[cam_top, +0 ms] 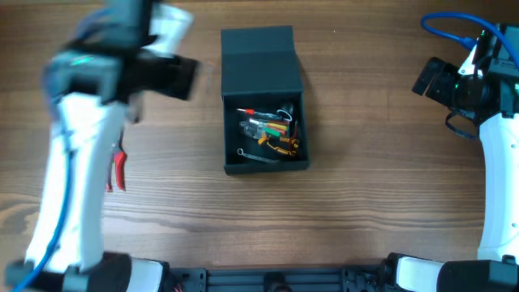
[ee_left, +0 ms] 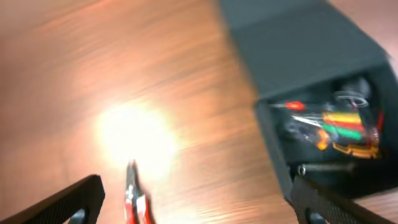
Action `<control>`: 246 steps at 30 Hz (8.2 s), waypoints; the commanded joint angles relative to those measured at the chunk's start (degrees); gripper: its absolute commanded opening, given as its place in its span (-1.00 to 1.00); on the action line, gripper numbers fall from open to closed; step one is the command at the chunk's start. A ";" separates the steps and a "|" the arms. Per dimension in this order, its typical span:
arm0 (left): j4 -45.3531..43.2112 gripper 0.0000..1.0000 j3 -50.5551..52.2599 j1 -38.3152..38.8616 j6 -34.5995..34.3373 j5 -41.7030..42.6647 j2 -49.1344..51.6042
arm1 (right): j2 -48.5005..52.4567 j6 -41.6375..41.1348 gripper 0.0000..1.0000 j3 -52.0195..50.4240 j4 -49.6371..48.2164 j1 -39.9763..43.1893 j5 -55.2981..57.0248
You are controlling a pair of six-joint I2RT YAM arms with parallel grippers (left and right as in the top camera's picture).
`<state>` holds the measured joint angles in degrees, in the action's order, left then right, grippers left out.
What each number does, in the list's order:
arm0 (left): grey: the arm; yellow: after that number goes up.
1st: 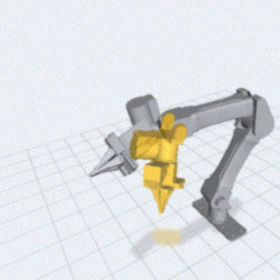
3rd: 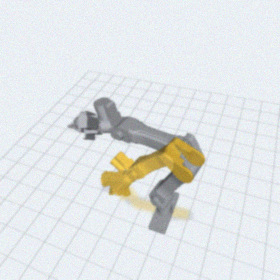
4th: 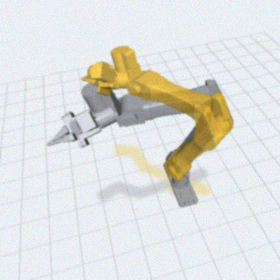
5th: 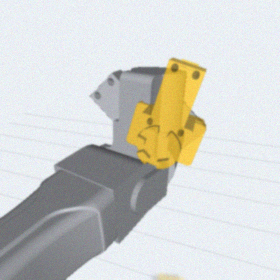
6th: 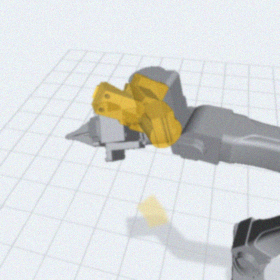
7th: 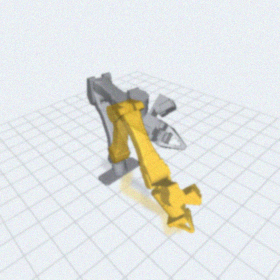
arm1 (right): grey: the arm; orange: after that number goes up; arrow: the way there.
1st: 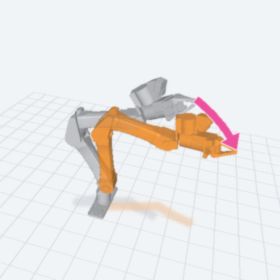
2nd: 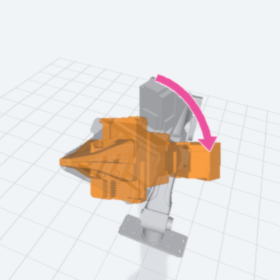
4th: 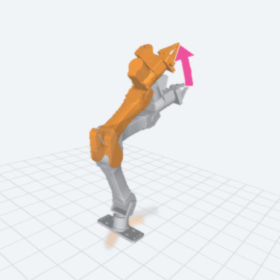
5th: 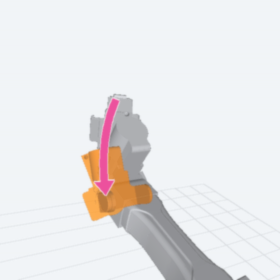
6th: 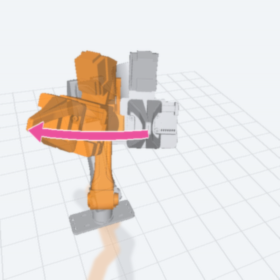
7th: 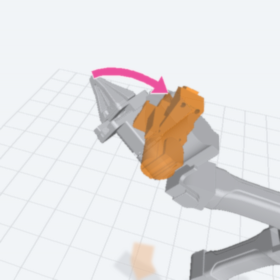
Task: Pack container
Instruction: 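Move the left gripper back over the red-handled cutters, then lower the left gripper and grasp the red cutters at the pivot, then carry the cutters right into the green box and release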
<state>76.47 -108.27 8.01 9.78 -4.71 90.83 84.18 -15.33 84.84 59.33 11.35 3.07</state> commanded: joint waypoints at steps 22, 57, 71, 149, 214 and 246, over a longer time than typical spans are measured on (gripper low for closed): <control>-14.64 1.00 53.31 -18.62 -25.70 9.73 -20.72 | 0.26 0.33 0.99 -0.37 -0.35 0.13 0.94; -32.63 0.99 55.12 -24.98 -0.96 5.11 -1.01 | 0.26 0.59 0.99 -0.37 0.37 0.13 0.79; -34.14 1.00 55.12 -25.81 0.50 6.40 2.38 | 0.26 1.14 1.00 -0.37 0.98 0.13 0.79; -37.11 -0.55 55.12 -25.92 -1.44 4.04 10.88 | 0.26 4.85 0.99 -0.37 5.46 0.13 0.79; -10.88 -0.92 27.76 21.70 38.05 14.73 7.58 | 0.26 6.38 0.99 -0.37 5.73 0.13 0.79; -18.53 0.22 31.12 21.81 36.74 14.73 13.07 | 0.26 6.36 1.00 -0.37 5.81 0.13 0.79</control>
<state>57.43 -77.19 30.00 46.65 8.47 103.94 84.18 -9.72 84.82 65.21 11.35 3.07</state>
